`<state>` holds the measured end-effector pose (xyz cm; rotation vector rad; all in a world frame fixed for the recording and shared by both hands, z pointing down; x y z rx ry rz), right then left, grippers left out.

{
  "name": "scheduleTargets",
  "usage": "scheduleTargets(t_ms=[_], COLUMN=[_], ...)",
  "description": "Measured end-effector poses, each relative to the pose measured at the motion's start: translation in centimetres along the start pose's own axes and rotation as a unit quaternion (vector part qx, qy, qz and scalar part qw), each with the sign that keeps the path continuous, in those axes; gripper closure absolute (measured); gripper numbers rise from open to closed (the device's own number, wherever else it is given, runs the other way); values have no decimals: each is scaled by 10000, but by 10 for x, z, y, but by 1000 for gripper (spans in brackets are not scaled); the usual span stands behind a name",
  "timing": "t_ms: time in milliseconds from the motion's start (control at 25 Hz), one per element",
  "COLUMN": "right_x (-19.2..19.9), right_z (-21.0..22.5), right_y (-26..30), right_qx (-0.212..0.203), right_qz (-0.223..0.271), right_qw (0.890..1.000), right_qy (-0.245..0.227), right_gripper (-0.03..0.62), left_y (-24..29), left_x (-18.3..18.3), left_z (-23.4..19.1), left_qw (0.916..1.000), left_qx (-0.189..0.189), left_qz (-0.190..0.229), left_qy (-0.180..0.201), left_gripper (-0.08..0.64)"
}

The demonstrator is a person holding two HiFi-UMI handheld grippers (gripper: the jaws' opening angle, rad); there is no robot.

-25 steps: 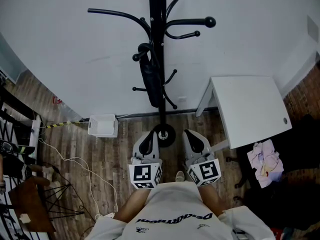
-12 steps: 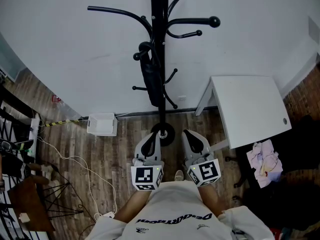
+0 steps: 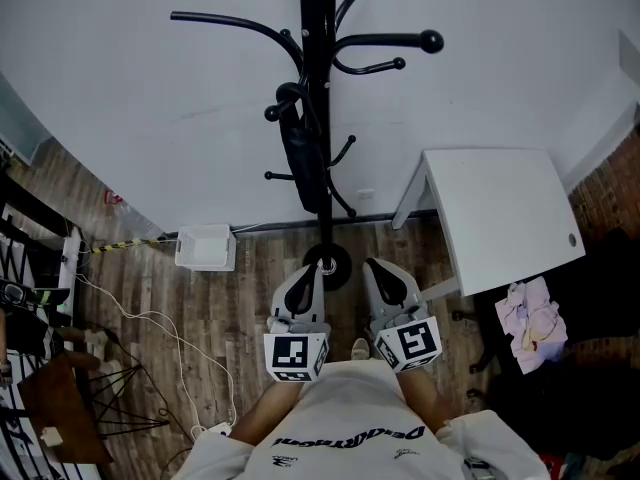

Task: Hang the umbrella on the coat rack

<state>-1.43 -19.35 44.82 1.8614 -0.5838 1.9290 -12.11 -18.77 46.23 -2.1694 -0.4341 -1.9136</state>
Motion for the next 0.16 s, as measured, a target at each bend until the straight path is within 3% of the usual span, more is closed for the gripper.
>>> scheduleTargets(t_ms=[160], right_x=[0], right_z=[2], right_y=[3], right_qx=[-9], right_qz=[26], right_qw=[10000], right_qy=[-30], right_gripper=[595], left_y=[3], left_x=[0], left_z=[-1], left_qw=[10000], left_qx=[-14], left_qz=[49], left_qy=[17], left_gripper=[561])
Point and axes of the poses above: the fingertips, and each gripper's own axes: y forward along the fingers, z to its right, x out of its underside, the point moved 2 cm from there along -y, backward along the fingers, and after that the axes turned 1 degree about z, right-handed, at the moved point
